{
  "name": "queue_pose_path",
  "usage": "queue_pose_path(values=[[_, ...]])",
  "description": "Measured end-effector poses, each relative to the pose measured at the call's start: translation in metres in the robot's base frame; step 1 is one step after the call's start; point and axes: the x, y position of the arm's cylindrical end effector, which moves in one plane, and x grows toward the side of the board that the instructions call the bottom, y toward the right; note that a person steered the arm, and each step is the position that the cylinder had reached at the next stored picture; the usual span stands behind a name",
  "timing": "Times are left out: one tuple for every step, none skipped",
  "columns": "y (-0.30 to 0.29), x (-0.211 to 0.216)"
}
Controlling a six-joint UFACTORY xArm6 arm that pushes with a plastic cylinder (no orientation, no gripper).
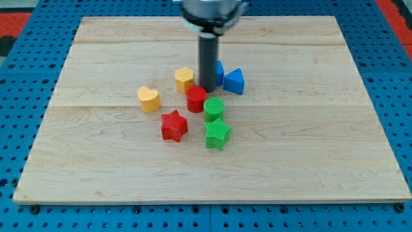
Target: Move the hexagon to the top left
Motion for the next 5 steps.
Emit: queue_pose_path(values=[[-0.029,-0.018],[-0.080,-0.043],[-0.117,-0.035],[-0.090,-0.016],[-0.161,-0.033]])
